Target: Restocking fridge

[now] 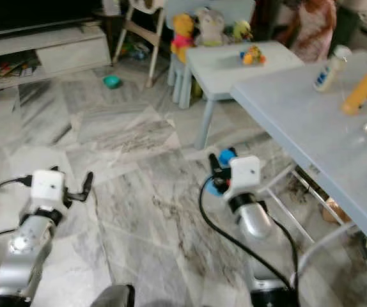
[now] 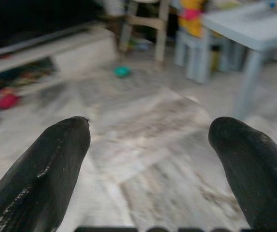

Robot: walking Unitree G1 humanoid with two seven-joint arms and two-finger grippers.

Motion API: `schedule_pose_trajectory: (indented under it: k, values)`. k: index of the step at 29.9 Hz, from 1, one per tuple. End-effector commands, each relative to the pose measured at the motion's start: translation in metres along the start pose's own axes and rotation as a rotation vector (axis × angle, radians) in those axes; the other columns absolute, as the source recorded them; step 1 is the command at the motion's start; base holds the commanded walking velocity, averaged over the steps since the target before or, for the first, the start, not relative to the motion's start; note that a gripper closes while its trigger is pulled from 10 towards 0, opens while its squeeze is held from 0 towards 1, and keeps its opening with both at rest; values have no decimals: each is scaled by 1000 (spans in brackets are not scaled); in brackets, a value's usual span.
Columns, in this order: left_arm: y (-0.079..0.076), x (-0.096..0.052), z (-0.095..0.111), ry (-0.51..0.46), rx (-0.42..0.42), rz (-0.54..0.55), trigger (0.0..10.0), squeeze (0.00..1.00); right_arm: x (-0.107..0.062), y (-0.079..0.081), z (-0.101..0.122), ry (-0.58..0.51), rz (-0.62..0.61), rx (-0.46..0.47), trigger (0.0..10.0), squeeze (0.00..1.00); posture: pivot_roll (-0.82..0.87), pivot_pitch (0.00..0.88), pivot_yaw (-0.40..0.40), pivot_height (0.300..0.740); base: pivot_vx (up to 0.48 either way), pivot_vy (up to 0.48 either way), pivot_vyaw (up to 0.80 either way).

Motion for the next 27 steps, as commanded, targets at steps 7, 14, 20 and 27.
schedule_pose_trajectory:
  k: [7, 14, 20, 27]
  values:
    - [-1, -1, 2, -11, 1, 21, 10000, 0, 1, -12, 6, -21, -15, -34, 10000, 0, 41, 0, -61, 740, 0, -46, 788]
    - [-8, -11, 1, -25, -14, 10, 10000, 0, 1, -15, 6, -19, -10, -52, 10000, 0, 47, 0, -68, 740, 0, 0, 788]
    - [7, -11, -4, -16, -11, 67, 10000, 0, 1, -17, 3, -16, -17, -57, 10000, 0, 51, 0, -66, 740, 0, 0, 788]
    - [17, -4, 4, -35, 11, 78, 10000, 0, 7, -14, 4, -32, -16, -54, 10000, 0, 59, 0, -45, 740, 0, 0, 788]
Point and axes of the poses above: a point about 5 cm out from each wrist's last joint towards the gripper, its own x axis pointing out of the wrist towards the gripper, its own z axis along the axis of the wrist's last joint, y = z × x, the point moved 5 cm from there along x, pointing out of the wrist towards the gripper, and after that the axes turned 10 degrees about x, right-handed, at the moved point
